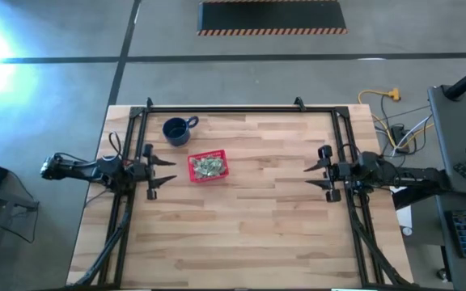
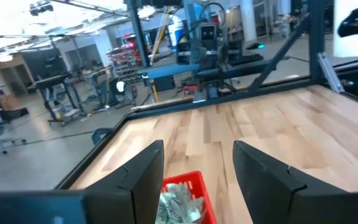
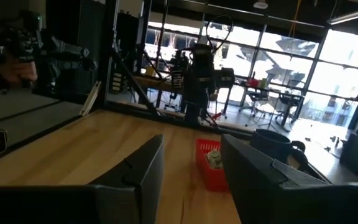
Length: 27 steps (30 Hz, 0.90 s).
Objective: Pick and place items into bin
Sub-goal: Return to Home Position
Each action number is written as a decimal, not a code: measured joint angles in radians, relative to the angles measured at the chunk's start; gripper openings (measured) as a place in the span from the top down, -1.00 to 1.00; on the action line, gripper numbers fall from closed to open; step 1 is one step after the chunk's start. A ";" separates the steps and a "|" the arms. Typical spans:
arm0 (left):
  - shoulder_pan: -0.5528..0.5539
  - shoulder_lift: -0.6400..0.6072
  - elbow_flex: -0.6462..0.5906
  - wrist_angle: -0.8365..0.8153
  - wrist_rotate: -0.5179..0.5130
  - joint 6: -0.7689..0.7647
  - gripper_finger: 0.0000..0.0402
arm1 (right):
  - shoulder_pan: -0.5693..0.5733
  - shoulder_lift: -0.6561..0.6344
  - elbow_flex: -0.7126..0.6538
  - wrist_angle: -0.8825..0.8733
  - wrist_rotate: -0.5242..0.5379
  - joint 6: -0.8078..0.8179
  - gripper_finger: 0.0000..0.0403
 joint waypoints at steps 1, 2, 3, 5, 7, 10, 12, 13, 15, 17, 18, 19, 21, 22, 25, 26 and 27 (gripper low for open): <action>0.000 0.000 -0.003 0.000 0.005 0.000 0.12 | 0.000 -0.002 0.000 -0.007 0.000 0.000 0.25; 0.000 0.000 -0.009 -0.001 0.009 0.000 0.12 | 0.000 -0.003 0.000 -0.009 0.000 0.000 0.25; 0.000 0.000 -0.015 -0.001 0.013 -0.002 0.12 | 0.000 -0.003 0.000 -0.009 -0.003 0.000 0.25; 0.000 0.000 -0.029 0.012 0.017 -0.003 0.12 | 0.000 -0.003 0.000 -0.009 -0.017 0.001 0.24; 0.000 0.000 -0.041 0.046 0.025 -0.003 0.12 | 0.000 -0.003 0.000 -0.014 -0.024 0.009 0.25; 0.000 0.000 -0.044 0.054 0.029 0.008 0.12 | 0.000 -0.003 0.000 -0.017 -0.024 0.009 0.26; 0.000 0.000 -0.044 0.054 0.044 0.016 0.12 | 0.000 -0.003 0.000 -0.022 -0.026 0.011 0.27; 0.000 0.000 -0.044 0.053 0.062 0.019 0.12 | 0.000 -0.003 0.000 -0.033 -0.035 0.012 0.27; 0.000 0.000 -0.046 0.052 0.110 0.020 0.12 | 0.000 -0.003 0.000 -0.053 -0.071 0.018 0.28; 0.000 0.000 -0.053 0.064 0.146 0.020 0.12 | 0.001 -0.002 0.000 -0.052 -0.104 0.023 0.27; 0.000 0.000 -0.062 0.085 0.158 0.029 0.12 | 0.001 -0.003 0.000 -0.051 -0.114 0.023 0.27; 0.001 0.000 -0.072 0.108 0.163 0.044 0.12 | 0.000 -0.003 0.000 -0.050 -0.117 0.022 0.26; 0.013 0.000 -0.071 0.118 0.159 0.063 0.12 | 0.000 -0.003 0.000 -0.041 -0.116 0.022 0.26; 0.023 0.000 -0.071 0.128 0.156 0.065 0.12 | -0.001 -0.003 0.000 -0.034 -0.115 0.019 0.27; 0.056 0.000 -0.071 0.123 0.156 0.062 0.12 | -0.001 -0.003 0.000 -0.035 -0.085 0.016 0.28; 0.070 0.000 -0.071 0.122 0.156 0.052 0.12 | -0.002 -0.003 0.000 -0.039 -0.065 0.019 0.29; 0.085 0.000 -0.071 0.119 0.156 0.043 0.12 | -0.002 -0.003 0.000 -0.043 -0.050 0.021 0.29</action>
